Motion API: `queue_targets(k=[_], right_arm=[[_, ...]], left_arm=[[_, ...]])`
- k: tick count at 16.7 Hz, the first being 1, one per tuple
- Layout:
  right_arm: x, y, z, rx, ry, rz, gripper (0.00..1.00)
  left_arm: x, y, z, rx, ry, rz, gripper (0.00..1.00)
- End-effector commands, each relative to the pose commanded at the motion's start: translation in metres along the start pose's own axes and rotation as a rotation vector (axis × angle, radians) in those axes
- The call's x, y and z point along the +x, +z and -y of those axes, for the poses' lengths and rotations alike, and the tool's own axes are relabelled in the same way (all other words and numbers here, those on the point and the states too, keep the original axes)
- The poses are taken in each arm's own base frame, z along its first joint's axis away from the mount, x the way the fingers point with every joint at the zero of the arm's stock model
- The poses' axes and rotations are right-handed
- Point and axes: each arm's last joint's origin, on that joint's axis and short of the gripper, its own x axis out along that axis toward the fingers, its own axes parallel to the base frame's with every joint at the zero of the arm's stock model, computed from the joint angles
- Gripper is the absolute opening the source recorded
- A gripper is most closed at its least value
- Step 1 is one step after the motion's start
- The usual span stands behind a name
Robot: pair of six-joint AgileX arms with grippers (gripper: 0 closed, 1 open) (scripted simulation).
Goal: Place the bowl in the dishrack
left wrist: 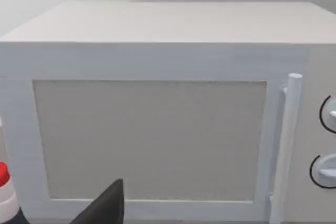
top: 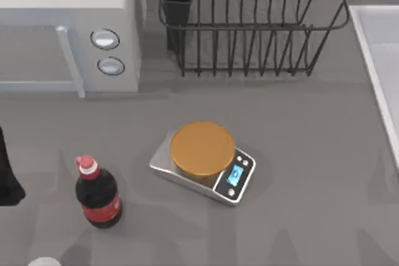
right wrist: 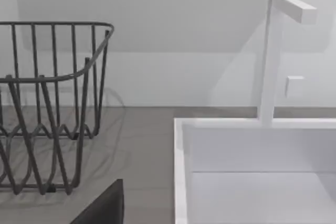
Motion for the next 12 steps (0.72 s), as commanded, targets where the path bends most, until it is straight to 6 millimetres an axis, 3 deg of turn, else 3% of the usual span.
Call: queue_targets(k=[3, 6, 9, 12], right_arm=[[0.0, 0.002, 0.001, -0.006, -0.006, -0.01, 1.0], [0.001, 0.018, 0.006, -0.052, -0.047, -0.095, 1.0], [0.009, 0.044, 0.015, -0.118, -0.104, -0.266, 1.0], [0.031, 0.068, 0.032, -0.166, -0.145, -0.531, 1.0]], left_arm=[[0.0, 0.0, 0.0, 0.0, 0.0, 0.0, 1.0], [0.0, 0.0, 0.0, 0.0, 0.0, 0.0, 1.0], [0.0, 0.0, 0.0, 0.0, 0.0, 0.0, 1.0], [0.0, 0.0, 0.0, 0.0, 0.0, 0.0, 1.0]])
